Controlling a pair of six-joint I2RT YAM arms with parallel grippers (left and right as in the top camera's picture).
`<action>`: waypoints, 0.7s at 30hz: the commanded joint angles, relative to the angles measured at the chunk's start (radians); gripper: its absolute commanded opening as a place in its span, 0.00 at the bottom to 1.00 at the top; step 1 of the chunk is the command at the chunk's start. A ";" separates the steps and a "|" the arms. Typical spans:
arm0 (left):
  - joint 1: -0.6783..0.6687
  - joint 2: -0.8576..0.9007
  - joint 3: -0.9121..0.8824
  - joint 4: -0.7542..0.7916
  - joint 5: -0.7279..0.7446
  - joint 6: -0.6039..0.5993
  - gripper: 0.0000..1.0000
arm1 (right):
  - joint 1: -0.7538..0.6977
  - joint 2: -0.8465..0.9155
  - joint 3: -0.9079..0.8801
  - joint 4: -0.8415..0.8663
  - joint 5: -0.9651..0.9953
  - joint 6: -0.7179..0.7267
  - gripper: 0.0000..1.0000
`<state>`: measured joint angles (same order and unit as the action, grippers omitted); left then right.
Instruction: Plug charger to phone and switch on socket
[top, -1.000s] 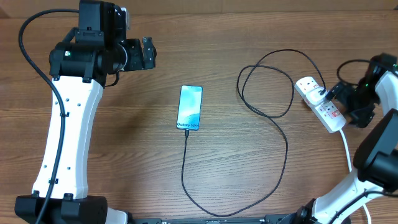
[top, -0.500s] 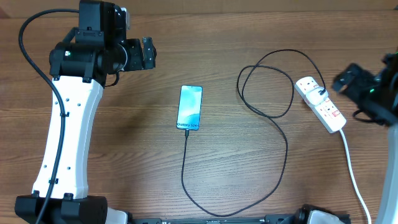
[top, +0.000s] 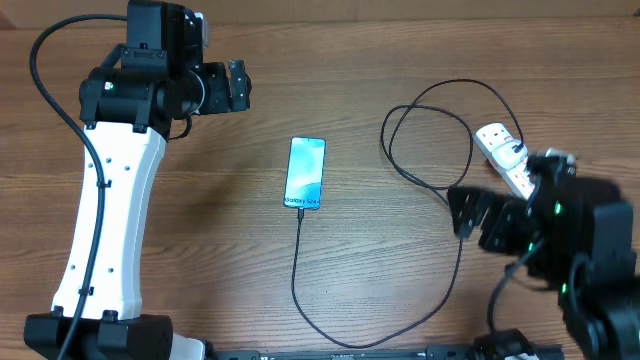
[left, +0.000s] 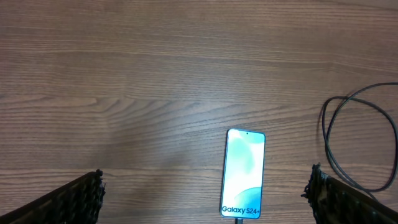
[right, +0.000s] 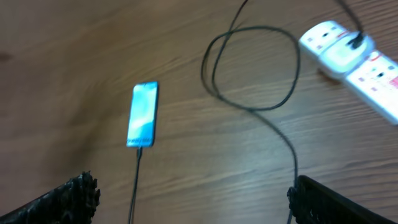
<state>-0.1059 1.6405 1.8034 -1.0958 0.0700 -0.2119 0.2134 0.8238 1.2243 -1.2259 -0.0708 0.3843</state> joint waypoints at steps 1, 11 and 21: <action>-0.006 0.007 -0.003 0.000 -0.007 -0.020 0.99 | 0.040 -0.068 -0.049 0.004 0.011 0.012 1.00; -0.006 0.007 -0.003 0.000 -0.007 -0.020 0.99 | 0.049 -0.150 -0.056 0.038 0.119 0.013 1.00; -0.006 0.007 -0.003 0.000 -0.007 -0.020 1.00 | 0.049 -0.148 -0.056 0.015 0.179 0.012 1.00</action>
<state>-0.1059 1.6405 1.8034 -1.0958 0.0700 -0.2119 0.2569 0.6788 1.1713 -1.2049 0.0822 0.3923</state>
